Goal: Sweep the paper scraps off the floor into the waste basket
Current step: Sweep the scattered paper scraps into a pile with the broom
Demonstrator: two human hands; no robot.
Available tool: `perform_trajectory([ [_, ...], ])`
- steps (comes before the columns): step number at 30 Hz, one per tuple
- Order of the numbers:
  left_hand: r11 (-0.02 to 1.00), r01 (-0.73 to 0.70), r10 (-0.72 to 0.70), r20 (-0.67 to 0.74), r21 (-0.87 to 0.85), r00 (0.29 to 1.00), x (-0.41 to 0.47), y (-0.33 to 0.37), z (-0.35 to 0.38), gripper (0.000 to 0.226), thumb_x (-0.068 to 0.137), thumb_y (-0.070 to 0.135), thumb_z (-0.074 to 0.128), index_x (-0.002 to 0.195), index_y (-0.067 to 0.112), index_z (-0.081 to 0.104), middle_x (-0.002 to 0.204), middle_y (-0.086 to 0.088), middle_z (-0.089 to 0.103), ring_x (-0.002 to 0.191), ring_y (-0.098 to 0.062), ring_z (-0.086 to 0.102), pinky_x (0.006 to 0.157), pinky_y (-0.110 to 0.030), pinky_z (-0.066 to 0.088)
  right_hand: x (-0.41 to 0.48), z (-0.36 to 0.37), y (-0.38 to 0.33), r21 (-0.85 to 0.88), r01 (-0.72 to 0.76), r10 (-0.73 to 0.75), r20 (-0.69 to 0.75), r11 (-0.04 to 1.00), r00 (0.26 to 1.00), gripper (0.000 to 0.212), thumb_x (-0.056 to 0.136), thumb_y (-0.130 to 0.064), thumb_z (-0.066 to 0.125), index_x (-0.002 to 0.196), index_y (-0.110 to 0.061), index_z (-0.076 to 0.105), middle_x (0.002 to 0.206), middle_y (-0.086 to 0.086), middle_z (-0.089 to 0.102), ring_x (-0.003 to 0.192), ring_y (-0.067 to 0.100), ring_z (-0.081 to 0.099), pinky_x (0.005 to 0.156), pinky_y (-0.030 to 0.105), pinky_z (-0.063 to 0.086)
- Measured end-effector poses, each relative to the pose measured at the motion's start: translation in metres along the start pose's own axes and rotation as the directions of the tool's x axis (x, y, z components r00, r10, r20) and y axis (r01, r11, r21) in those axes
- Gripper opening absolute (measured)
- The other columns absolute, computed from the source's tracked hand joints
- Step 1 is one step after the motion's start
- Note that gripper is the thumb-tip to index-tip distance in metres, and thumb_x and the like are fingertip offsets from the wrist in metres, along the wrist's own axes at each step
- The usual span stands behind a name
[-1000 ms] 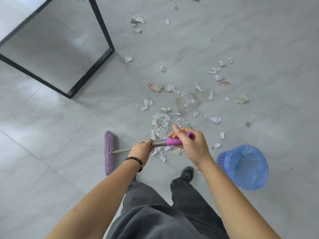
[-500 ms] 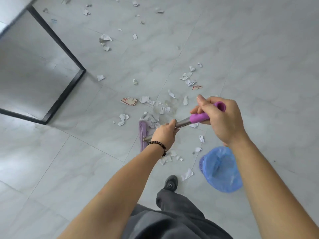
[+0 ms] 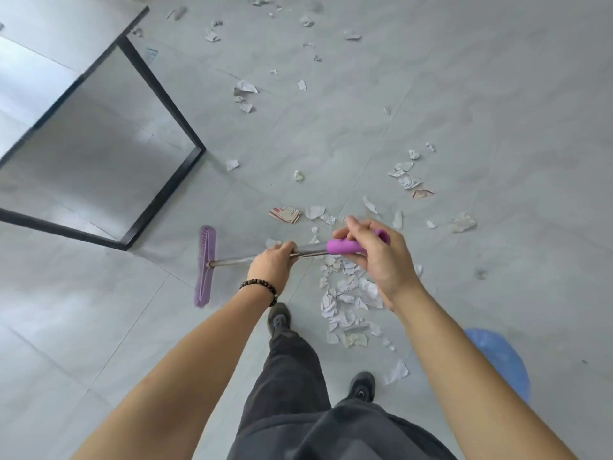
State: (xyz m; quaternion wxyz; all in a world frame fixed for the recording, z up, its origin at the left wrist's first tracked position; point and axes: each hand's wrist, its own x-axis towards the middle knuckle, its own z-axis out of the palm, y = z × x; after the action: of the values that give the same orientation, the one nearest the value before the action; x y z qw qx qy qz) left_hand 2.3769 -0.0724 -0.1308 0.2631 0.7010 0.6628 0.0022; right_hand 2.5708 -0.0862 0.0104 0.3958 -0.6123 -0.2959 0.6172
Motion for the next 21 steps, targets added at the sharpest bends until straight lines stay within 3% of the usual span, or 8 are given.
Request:
perform_trajectory([
  [3, 0.999, -0.048, 0.049, 0.043, -0.027, 0.998, 0.022, -0.027, 0.010, 0.027, 0.100, 0.027, 0.049, 0.123, 0.017, 0.056, 0.108, -0.008, 0.064, 0.089, -0.034, 0.064, 0.073, -0.038, 0.049, 0.011, 0.022, 0.010, -0.013, -0.022, 0.022, -0.053, 1.000, 0.998, 0.038, 0.098, -0.024, 0.060, 0.061, -0.022, 0.071, 0.092, 0.010, 0.074, 0.102, 0.028, 0.070, 0.093, 0.042, 0.057],
  [5, 0.992, -0.079, 0.092, 0.133, -0.101, 0.987, 0.080, -0.063, 0.013, 0.028, 0.099, 0.025, 0.050, 0.126, 0.018, 0.055, 0.114, -0.008, 0.063, 0.091, -0.034, 0.064, 0.074, -0.039, 0.051, 0.058, 0.056, 0.012, -0.069, -0.070, 0.058, -0.164, 0.995, 0.985, 0.039, 0.098, -0.024, 0.059, 0.061, -0.025, 0.072, 0.091, 0.007, 0.075, 0.104, 0.026, 0.070, 0.095, 0.047, 0.055],
  [7, 0.981, -0.148, 0.162, 0.115, -0.124, 0.980, 0.087, -0.037, 0.012, 0.028, 0.099, 0.022, 0.051, 0.126, 0.018, 0.054, 0.116, -0.007, 0.062, 0.092, -0.034, 0.064, 0.074, -0.038, 0.051, 0.051, 0.049, -0.010, -0.060, -0.020, 0.005, -0.240, 0.998, 0.971, 0.039, 0.098, -0.024, 0.059, 0.060, -0.025, 0.071, 0.086, 0.004, 0.076, 0.101, 0.025, 0.071, 0.092, 0.047, 0.057],
  [11, 0.935, -0.263, 0.298, 0.127, -0.238, 0.946, 0.132, 0.004, -0.014, 0.023, 0.100, 0.022, 0.048, 0.120, 0.016, 0.054, 0.113, -0.007, 0.063, 0.087, -0.036, 0.063, 0.071, -0.039, 0.048, 0.076, 0.054, -0.062, -0.105, 0.064, -0.110, -0.524, 0.992, 0.845, 0.038, 0.097, -0.027, 0.060, 0.061, -0.016, 0.058, 0.076, 0.005, 0.074, 0.088, 0.026, 0.074, 0.081, 0.045, 0.061],
  [17, 0.881, -0.415, 0.447, 0.108, -0.227, 0.888, 0.172, 0.027, -0.085, 0.024, 0.101, 0.029, 0.045, 0.115, 0.010, 0.051, 0.098, -0.012, 0.062, 0.079, -0.036, 0.062, 0.062, -0.038, 0.045, 0.091, 0.084, -0.139, -0.306, 0.187, -0.315, -0.454, 0.934, 0.833, 0.042, 0.092, -0.034, 0.062, 0.053, -0.019, 0.061, 0.073, 0.005, 0.074, 0.081, 0.029, 0.073, 0.071, 0.045, 0.062],
  [21, 0.875, -0.458, 0.470, 0.049, -0.158, 0.881, 0.186, 0.019, -0.138, 0.026, 0.101, 0.031, 0.044, 0.115, 0.010, 0.051, 0.094, -0.011, 0.062, 0.075, -0.034, 0.060, 0.058, -0.036, 0.041, 0.106, 0.108, -0.180, -0.288, 0.271, -0.378, -0.439, 0.918, 0.815, 0.042, 0.091, -0.029, 0.063, 0.052, -0.017, 0.058, 0.065, 0.004, 0.072, 0.078, 0.034, 0.073, 0.060, 0.039, 0.060],
])
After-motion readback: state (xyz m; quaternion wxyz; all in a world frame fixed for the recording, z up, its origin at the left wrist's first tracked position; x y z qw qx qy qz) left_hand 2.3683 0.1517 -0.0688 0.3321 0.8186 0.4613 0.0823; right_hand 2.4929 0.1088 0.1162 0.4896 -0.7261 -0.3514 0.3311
